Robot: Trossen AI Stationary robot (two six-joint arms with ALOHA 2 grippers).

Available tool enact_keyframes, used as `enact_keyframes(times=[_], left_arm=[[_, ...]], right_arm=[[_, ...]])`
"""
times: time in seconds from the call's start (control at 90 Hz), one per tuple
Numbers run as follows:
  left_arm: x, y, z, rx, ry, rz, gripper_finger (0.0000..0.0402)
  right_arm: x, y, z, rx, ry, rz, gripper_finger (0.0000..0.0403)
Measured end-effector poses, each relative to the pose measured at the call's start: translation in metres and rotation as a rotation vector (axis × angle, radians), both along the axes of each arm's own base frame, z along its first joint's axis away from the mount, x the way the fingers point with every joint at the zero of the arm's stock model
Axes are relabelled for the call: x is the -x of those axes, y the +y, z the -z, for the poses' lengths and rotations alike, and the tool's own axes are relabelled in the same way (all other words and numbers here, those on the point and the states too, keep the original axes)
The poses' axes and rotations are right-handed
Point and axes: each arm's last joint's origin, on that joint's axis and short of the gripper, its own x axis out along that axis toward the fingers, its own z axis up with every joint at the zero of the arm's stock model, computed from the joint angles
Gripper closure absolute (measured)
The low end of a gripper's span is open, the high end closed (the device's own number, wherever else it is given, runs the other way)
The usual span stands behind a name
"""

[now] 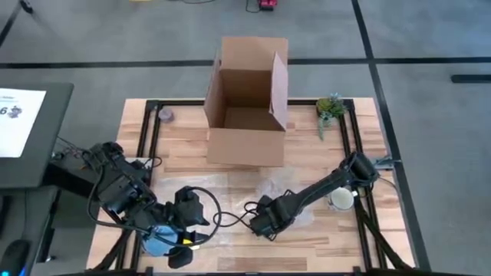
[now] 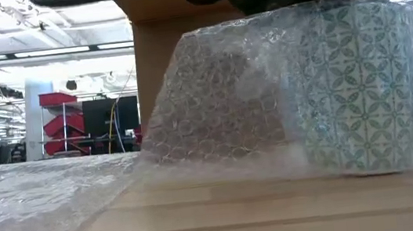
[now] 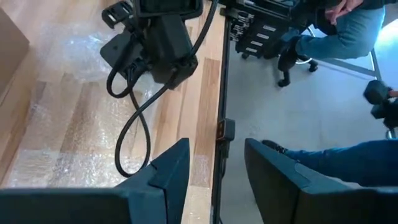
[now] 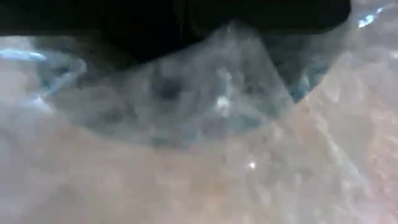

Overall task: Wrap mug
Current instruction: Wrap the blue patterned mug with the right transparent bubble wrap

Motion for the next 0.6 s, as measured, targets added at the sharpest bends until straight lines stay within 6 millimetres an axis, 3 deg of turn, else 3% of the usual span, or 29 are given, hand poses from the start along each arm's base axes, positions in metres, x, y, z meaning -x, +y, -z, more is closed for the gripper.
enact_keyframes(times=[0.156,0.289,0.389,0.6], left_arm=[[-0.001,0.001,0.0,0.001,0.0,-0.005,0.0268],[-0.001,0.001,0.0,0.001,0.0,-0.005,0.0268],[-0.001,0.001,0.0,0.0,0.0,-0.005,0.0268],[-0.001,0.001,0.0,-0.001,0.0,-0.005,0.0268]], right_arm=[[0.004,-0.007,-0.051,-0.007,-0.019,0.054,0.0403],[0.001,-0.008,-0.065,0.029,-0.109,0.127,0.0403],[-0.003,-0.007,-0.055,0.052,-0.138,0.132,0.0403],[-0.018,0.004,-0.006,0.03,-0.12,0.105,0.0403]])
